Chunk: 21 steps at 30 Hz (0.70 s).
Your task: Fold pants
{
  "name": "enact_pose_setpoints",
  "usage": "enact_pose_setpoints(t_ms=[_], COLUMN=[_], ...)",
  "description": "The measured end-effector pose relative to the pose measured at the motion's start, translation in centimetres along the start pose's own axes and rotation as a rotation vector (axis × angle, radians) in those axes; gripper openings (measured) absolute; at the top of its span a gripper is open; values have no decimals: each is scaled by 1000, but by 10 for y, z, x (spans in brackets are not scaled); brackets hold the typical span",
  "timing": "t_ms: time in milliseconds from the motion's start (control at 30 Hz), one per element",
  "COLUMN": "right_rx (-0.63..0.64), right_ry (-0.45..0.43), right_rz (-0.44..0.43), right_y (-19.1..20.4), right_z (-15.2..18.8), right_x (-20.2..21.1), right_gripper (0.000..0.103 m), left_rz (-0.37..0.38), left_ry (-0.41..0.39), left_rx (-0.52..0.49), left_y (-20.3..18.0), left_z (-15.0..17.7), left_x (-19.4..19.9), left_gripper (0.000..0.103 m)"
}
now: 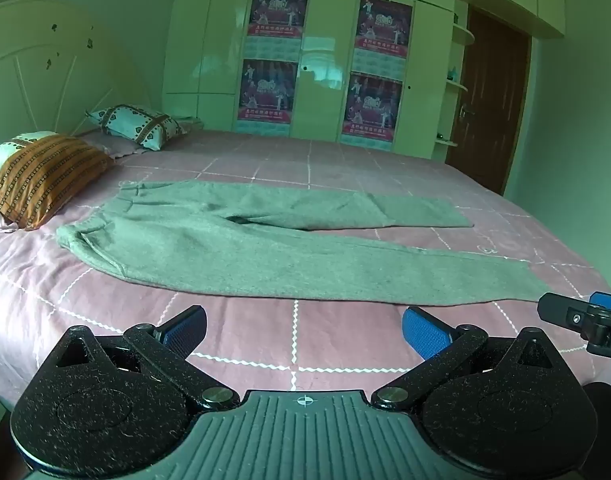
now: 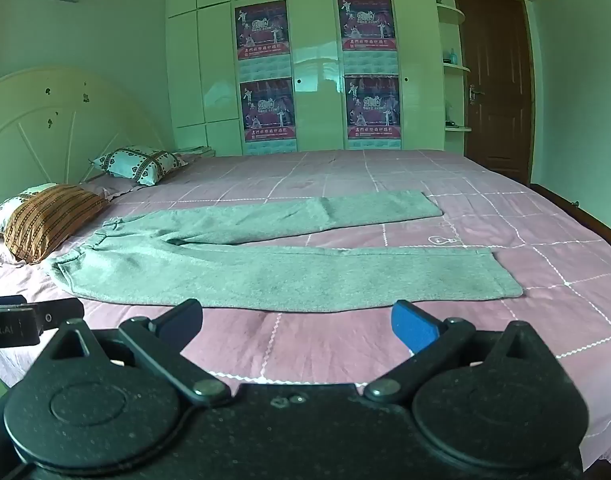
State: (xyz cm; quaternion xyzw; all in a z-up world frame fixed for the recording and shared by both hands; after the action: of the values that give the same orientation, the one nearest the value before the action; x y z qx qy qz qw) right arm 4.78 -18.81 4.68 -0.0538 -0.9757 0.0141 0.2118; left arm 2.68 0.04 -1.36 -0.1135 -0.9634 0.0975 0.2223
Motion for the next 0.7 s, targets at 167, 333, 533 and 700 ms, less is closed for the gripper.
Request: enact_pose_setpoints(t_ms=[167,333,533,700], right_rx=[3,2,1,1], right_ry=[0,-3,-7,-7], right_rz=[0,1,3,2], right_y=[0,0,0,-2], right_z=[0,0,0,-2], right_x=[-1,0,0,1], right_gripper=[96,96,96,96], left_rz=[-7,-8,-18,-20], left_ry=[2,0,11,12], left_rx=[-21,-17,-34,-40], left_y=[-1,1,0,-1], left_z=[0,1,0,0], left_x=[-1,-1,-1,-1], left_gripper=[103,103,103,103])
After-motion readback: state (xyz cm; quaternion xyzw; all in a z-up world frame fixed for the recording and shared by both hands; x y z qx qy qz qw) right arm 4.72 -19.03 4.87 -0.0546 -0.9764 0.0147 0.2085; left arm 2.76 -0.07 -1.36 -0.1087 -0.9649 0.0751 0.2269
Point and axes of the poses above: each gripper's, at about its wrist camera, not at the fingertips, and x roughly against the way its jaws point, y to its left, z to its underside, the point moved 3 cm from there along -x, roughly the way its jaws point, and after that the axes turned 15 degrees about z, right-handed, at the moved point
